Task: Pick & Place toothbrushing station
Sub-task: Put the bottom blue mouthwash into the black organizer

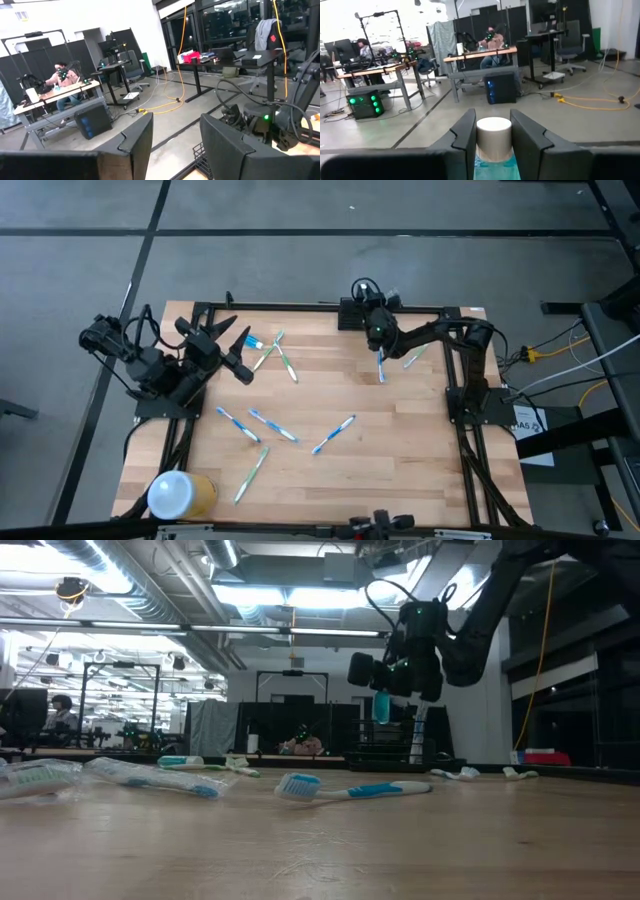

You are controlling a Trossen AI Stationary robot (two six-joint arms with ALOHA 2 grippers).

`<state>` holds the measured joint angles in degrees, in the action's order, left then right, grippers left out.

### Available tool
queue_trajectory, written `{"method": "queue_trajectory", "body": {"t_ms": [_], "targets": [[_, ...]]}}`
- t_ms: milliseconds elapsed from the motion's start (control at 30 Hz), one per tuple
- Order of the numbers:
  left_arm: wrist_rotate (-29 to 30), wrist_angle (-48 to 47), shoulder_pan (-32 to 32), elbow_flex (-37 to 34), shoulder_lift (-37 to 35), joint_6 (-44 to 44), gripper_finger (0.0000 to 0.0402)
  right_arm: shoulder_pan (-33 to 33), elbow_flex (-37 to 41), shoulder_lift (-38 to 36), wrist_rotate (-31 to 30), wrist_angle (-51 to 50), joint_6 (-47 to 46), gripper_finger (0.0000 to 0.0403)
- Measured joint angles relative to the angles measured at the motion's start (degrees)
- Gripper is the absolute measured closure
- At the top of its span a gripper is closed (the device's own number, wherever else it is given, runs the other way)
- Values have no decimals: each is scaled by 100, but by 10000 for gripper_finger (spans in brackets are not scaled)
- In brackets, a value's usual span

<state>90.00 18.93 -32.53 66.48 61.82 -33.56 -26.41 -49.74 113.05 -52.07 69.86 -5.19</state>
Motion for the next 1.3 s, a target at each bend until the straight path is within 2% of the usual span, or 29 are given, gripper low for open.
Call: {"method": "queue_trajectory", "body": {"t_ms": [233, 533, 1000, 1300], "targets": [[2, 1, 0, 0, 0, 35, 242, 65, 0, 27, -271, 131, 384, 310], [2, -82, 0, 0, 0, 70, 242, 61, 37, 27, -433, 133, 253, 310], [1, -117, 0, 0, 0, 133, 242, 26, 76, 29, -406, 144, 152, 310], [0, -117, 0, 0, 0, 153, 242, 26, 76, -154, -254, 217, 582, 310]]}}
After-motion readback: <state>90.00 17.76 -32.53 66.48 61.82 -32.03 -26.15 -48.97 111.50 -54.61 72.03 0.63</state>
